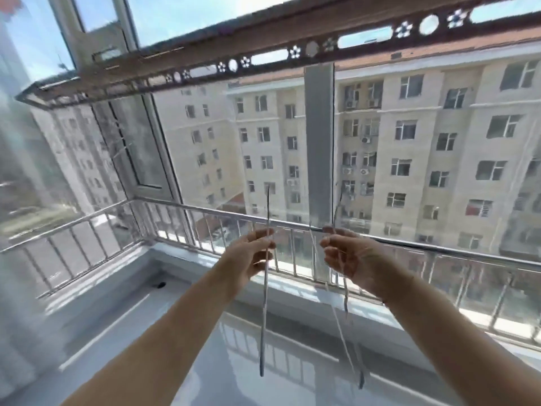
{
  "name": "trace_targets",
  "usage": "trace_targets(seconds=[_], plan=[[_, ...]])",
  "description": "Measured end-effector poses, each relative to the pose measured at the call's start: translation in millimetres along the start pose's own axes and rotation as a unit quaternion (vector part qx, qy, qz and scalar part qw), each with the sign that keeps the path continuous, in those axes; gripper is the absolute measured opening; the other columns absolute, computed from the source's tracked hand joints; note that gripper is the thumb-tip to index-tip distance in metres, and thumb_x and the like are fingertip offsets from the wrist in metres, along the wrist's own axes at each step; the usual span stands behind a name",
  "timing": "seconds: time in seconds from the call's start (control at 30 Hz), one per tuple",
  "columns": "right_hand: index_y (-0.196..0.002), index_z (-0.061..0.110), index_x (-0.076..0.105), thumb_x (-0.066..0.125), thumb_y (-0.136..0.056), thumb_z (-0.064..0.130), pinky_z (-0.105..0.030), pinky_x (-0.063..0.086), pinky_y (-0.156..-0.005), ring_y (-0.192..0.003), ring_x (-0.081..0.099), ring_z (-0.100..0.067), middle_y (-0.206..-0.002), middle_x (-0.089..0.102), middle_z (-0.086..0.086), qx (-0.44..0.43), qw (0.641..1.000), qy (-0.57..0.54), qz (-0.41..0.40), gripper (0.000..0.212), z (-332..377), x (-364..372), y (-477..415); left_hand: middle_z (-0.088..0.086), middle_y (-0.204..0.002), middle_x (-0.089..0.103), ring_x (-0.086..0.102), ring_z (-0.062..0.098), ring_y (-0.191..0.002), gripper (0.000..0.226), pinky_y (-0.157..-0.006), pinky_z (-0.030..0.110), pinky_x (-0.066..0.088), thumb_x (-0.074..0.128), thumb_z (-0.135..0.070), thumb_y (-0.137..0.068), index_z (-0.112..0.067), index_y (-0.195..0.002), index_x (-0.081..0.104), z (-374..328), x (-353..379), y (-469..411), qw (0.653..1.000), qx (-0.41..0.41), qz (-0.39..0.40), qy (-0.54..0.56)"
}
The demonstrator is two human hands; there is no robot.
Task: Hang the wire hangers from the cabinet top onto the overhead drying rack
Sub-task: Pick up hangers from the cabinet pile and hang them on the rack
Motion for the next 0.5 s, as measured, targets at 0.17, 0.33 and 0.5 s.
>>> trace_targets(seconds=[0.17, 0.33, 0.5], plan=[[-0.125, 0.003, 0.049, 0.045, -0.093, 0.0, -0.021, 0.049, -0.045, -0.052, 0.06, -0.012, -0.078, 0.064, -0.012, -0.002, 0.997, 0.046, 0.065, 0.033, -21.5, 103.1, -72.9, 0.002, -0.078, 0.06, 0.048, 0.008, -0.057, 0.026, -0.05, 0.019, 0.038, 0.052, -0.005, -0.091, -0.007, -0.116, 0.061, -44.8, -110.3, -5.4, 0.997, 0.019, -0.068, -0.015], [-0.123, 0.004, 0.052, 0.048, -0.093, 0.007, -0.019, 0.047, -0.045, -0.055, 0.058, -0.012, -0.083, 0.067, -0.013, -0.021, 0.985, 0.125, 0.118, 0.03, -26.6, 179.8, -148.9, 0.004, -0.079, 0.061, 0.049, 0.01, -0.061, 0.026, -0.048, 0.017, 0.042, 0.052, -0.004, -0.091, -0.005, -0.115, 0.062, -91.2, -191.0, -28.3, 0.993, 0.054, -0.107, 0.004], [-0.118, 0.002, 0.054, 0.048, -0.092, 0.007, -0.018, 0.045, -0.044, -0.054, 0.056, -0.011, -0.082, 0.07, -0.012, -0.043, 0.972, 0.165, 0.159, 0.027, -21.9, 240.9, -233.9, 0.009, -0.083, 0.061, 0.051, 0.012, -0.066, 0.023, -0.051, 0.02, 0.046, 0.05, -0.002, -0.092, -0.003, -0.11, 0.065, -137.6, -255.5, -75.9, 0.987, 0.09, -0.129, 0.024]])
Point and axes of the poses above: each hand's wrist, its own y-axis away from the middle knuckle, its own x-axis out of the palm, z = x × y, the point moved 6 cm from there along -y, towards the middle knuckle
